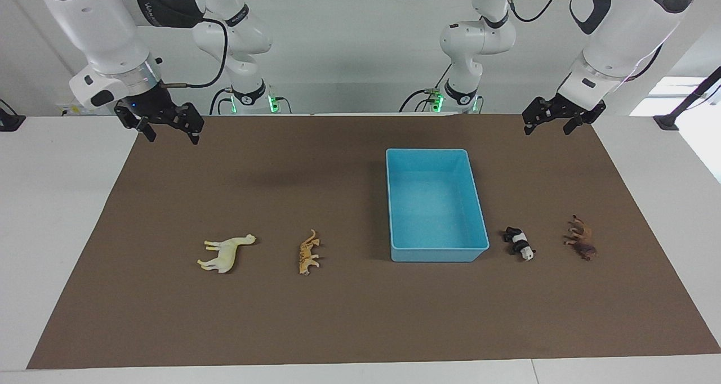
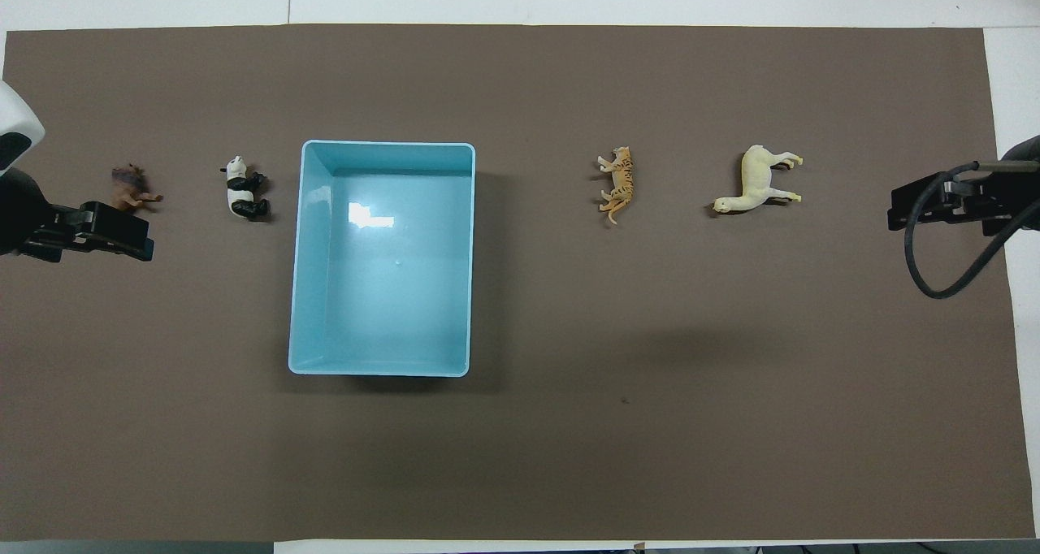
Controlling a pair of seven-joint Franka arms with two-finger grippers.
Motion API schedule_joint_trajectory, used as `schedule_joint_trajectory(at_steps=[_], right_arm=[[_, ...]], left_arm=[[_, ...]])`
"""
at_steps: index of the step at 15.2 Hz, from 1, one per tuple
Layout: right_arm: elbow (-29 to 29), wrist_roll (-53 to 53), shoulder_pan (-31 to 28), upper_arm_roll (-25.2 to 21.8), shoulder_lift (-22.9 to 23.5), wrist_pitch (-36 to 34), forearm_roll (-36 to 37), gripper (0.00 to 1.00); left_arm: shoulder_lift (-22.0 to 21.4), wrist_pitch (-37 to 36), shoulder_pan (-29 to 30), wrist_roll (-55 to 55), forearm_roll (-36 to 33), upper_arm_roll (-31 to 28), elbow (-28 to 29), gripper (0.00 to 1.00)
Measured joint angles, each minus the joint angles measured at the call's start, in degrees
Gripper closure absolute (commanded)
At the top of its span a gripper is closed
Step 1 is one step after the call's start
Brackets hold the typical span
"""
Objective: Put all toys into storage box
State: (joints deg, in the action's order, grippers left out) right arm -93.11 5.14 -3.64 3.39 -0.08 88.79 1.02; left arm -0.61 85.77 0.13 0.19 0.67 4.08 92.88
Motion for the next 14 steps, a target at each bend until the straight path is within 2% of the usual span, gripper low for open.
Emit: schedule_joint_trajectory(at_steps=[14], right_arm=[[-0.03, 0.0, -1.35, -0.21, -0.55, -3.5, 0.04, 0.0]], left_arm=[[0.0, 0.0, 0.0, 0.0, 0.0, 0.0, 0.0, 0.0]])
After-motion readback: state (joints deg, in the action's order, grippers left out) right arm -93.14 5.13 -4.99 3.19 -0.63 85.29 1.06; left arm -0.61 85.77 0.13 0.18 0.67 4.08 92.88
